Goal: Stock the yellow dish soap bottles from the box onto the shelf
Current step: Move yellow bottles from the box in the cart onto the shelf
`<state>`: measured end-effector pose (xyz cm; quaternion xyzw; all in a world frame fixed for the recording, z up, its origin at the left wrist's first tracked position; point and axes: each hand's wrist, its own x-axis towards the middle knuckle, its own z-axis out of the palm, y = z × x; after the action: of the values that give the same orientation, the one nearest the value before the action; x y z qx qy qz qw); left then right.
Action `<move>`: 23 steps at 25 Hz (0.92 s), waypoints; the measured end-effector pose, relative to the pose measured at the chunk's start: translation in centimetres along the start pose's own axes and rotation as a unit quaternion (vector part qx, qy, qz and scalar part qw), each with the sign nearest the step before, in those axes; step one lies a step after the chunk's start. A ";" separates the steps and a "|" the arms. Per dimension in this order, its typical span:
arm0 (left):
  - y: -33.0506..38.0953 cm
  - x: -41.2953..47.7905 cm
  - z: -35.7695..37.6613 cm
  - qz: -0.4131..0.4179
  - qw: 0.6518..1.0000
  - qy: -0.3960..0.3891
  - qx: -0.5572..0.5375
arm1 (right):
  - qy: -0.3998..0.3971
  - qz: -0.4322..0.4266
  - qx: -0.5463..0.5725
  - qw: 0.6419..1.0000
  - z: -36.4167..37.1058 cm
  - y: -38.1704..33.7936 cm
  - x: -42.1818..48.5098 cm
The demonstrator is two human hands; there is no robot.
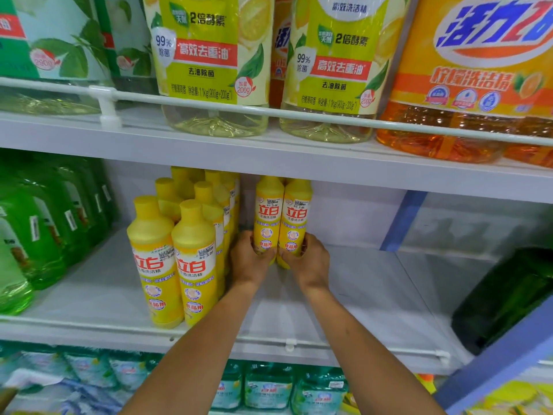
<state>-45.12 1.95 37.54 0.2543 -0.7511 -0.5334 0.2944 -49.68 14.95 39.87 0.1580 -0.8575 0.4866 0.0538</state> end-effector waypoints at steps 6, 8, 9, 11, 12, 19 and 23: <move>1.8 -1.4 -1.6 0.017 0.988 -0.062 0.143 | -0.046 -0.005 -0.093 0.995 -3.0 -1.3 -1.1; 2.6 -2.4 -2.5 0.036 0.972 -0.113 0.204 | -0.085 -0.011 -0.162 0.983 -4.3 -1.2 -1.8; 3.0 -2.9 -3.0 0.045 0.959 -0.135 0.245 | -0.106 -0.022 -0.184 0.977 -5.1 -1.2 -2.1; 3.9 -4.3 -4.1 0.072 0.930 -0.165 0.321 | -0.145 -0.048 -0.215 0.965 -6.6 -1.6 -3.1; 4.4 -5.2 -4.6 0.090 0.914 -0.178 0.353 | -0.163 -0.064 -0.238 0.955 -7.3 -1.9 -3.7; 5.1 -13.2 -8.4 0.171 0.798 -0.212 0.537 | -0.232 -0.175 -0.350 0.891 -9.0 -3.3 -10.2; 4.7 -17.0 -12.3 0.188 0.782 -0.231 0.547 | -0.230 -0.184 -0.389 0.873 -9.9 -4.1 -15.8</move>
<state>-24.82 7.22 42.23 0.0956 -0.9952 -0.0097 0.0180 -34.02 24.85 44.46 0.3871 -0.9209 0.0450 0.0005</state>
